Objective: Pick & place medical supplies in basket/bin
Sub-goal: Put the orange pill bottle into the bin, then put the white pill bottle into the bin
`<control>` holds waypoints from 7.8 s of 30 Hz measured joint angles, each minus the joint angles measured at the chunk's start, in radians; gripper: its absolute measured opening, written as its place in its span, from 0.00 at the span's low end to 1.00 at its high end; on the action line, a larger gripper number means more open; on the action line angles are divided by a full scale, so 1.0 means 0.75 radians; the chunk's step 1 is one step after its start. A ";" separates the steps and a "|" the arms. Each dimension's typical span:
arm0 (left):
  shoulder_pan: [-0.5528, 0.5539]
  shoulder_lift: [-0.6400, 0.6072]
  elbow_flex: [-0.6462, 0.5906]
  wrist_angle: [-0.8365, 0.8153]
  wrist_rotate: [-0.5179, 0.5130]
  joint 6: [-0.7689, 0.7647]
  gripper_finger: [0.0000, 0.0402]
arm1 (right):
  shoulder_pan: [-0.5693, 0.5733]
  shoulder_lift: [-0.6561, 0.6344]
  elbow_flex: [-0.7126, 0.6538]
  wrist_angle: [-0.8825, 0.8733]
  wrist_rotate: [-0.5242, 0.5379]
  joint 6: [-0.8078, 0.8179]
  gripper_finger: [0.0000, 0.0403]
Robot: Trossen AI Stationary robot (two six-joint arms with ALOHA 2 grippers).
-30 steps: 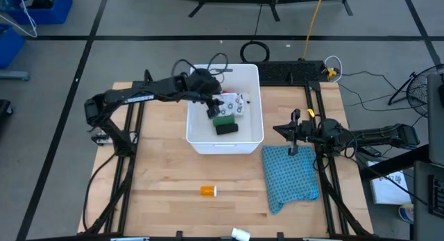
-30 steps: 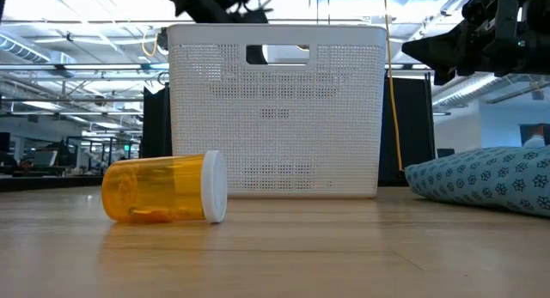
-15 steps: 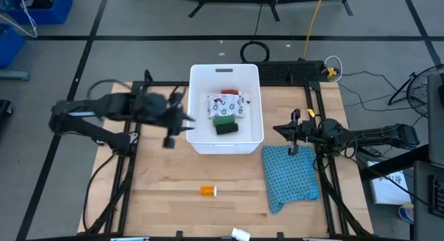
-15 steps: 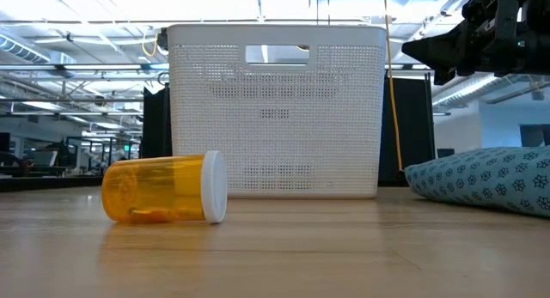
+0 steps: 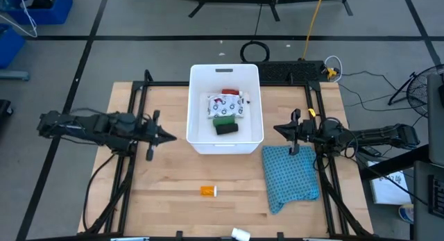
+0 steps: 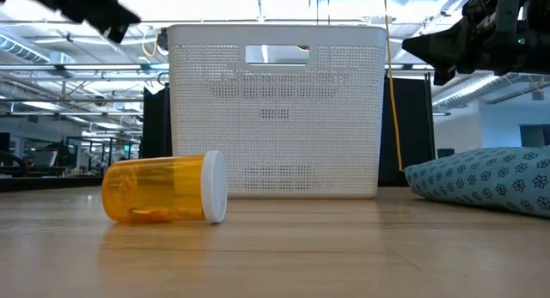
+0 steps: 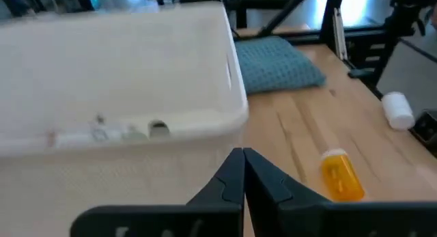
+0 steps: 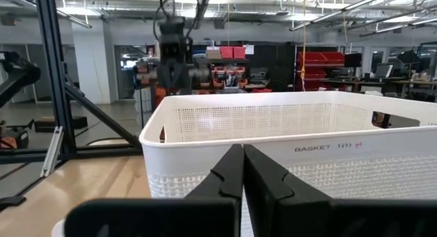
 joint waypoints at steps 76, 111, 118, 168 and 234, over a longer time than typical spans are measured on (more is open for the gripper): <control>-0.584 1.727 0.898 -0.287 -0.244 -0.544 0.87 | 0.000 0.088 0.000 -0.031 -0.002 -0.010 0.00; -0.583 1.440 0.896 -0.366 -0.321 -0.095 0.44 | 0.000 0.093 0.001 -0.039 0.000 0.000 0.00; -0.598 1.027 0.878 -0.500 -0.585 0.009 0.43 | 0.000 0.093 0.000 -0.040 -0.001 0.002 0.00; 0.508 1.486 1.088 -0.269 -0.051 0.061 0.41 | 0.000 0.094 0.000 0.018 0.001 -0.096 0.00; -0.066 0.349 0.773 -0.625 -0.282 0.199 0.01 | 0.000 0.110 0.000 0.071 -0.002 -0.093 0.00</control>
